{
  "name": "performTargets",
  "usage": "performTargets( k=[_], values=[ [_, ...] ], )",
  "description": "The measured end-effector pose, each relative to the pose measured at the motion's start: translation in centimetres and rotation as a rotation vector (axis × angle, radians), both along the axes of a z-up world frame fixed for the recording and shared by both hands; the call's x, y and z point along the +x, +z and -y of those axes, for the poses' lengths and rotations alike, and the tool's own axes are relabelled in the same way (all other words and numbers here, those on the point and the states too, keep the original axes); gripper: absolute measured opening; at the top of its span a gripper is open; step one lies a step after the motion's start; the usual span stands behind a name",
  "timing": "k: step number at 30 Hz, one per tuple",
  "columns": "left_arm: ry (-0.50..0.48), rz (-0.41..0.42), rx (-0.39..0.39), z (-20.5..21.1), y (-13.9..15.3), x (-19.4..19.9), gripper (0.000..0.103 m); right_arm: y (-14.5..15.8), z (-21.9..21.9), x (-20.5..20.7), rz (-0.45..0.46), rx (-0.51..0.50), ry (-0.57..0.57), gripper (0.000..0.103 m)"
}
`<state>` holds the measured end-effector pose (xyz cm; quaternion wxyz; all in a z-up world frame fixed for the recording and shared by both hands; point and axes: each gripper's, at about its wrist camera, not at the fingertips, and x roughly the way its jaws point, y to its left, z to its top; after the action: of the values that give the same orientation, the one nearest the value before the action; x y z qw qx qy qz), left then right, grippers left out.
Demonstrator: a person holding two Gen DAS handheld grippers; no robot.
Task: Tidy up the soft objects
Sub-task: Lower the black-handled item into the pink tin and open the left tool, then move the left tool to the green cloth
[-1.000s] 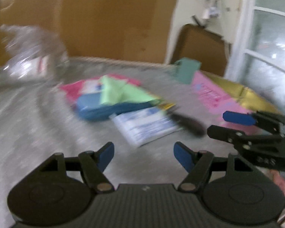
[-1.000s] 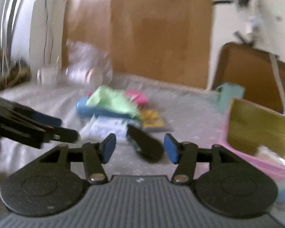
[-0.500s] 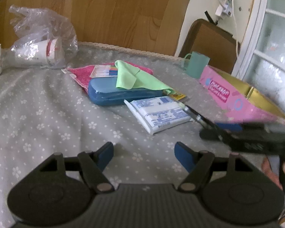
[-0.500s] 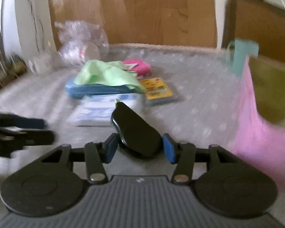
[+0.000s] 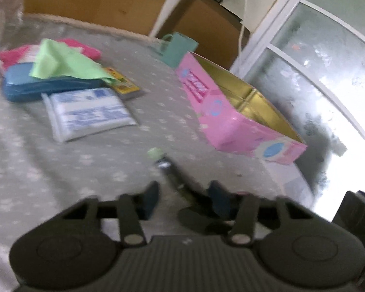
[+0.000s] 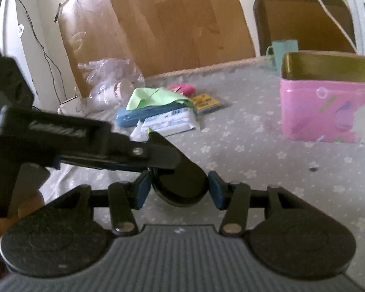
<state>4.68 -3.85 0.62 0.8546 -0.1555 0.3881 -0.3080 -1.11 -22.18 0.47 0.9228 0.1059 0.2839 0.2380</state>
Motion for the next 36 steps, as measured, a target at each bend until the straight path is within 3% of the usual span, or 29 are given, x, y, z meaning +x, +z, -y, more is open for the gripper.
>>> performTargets(
  k=[5,12,17,23,26,27,29,31,36],
  values=[
    [-0.064,0.079,-0.006,3.6,3.4,0.8,0.027,0.8,1.0,-0.4,0.077,-0.025,-0.057,0.053],
    [-0.175,0.190,-0.035,10.4,8.1,3.6,0.027,4.4,5.0,0.2,0.292,-0.081,-0.219,0.053],
    [-0.239,0.153,-0.052,16.3,7.8,6.9,0.027,4.9,8.6,2.3,0.344,-0.167,-0.313,0.053],
    [-0.272,0.137,-0.007,23.0,6.0,9.4,0.032,3.2,13.2,5.5,0.314,-0.272,-0.405,0.053],
    [-0.241,0.138,0.056,25.4,5.1,10.2,0.047,2.3,14.8,6.9,0.283,-0.317,-0.458,0.057],
    [-0.229,0.146,0.077,25.8,5.0,10.2,0.048,1.9,15.1,7.3,0.275,-0.346,-0.479,0.066],
    [-0.221,0.165,0.082,25.6,4.8,9.8,0.051,1.3,15.7,7.9,0.289,-0.398,-0.534,0.073],
    [-0.210,0.199,0.086,24.4,5.2,9.0,0.051,1.4,16.4,8.0,0.271,-0.414,-0.591,0.072],
    [-0.164,0.287,0.068,17.8,6.3,6.6,0.051,1.9,15.6,5.9,0.319,-0.338,-0.592,0.069]
  ],
)
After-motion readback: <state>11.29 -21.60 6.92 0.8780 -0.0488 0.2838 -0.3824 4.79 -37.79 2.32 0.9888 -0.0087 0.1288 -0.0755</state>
